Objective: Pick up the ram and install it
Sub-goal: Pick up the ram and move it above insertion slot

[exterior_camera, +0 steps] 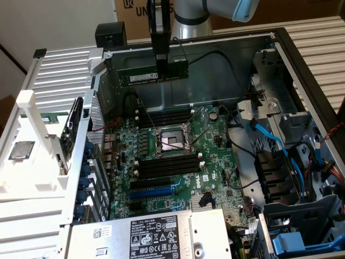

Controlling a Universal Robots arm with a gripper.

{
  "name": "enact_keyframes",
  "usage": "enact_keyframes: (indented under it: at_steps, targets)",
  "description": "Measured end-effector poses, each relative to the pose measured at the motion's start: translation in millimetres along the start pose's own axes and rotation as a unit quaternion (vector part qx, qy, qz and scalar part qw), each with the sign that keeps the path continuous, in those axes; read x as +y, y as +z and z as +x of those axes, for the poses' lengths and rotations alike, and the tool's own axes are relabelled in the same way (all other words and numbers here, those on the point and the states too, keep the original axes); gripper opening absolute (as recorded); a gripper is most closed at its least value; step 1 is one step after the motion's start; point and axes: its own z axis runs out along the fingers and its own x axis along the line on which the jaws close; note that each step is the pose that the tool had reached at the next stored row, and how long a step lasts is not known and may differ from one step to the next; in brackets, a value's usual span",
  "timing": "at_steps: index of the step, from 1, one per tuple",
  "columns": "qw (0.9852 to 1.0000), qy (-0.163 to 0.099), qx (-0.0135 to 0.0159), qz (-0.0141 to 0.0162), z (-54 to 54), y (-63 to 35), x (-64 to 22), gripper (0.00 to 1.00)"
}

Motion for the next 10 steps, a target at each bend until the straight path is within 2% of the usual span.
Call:
enact_keyframes:
  at_steps: [3, 7, 10]
  targets:
    - [0.9999, -0.015, 0.0003, 0.0, 0.6, 4.9, -1.1, 0.12]
    - [0.9999, -0.015, 0.0003, 0.0, 1.7, 11.2, -3.6, 0.12]
    - [0.9999, -0.015, 0.0003, 0.0001, 6.6, 14.8, -6.9, 0.12]
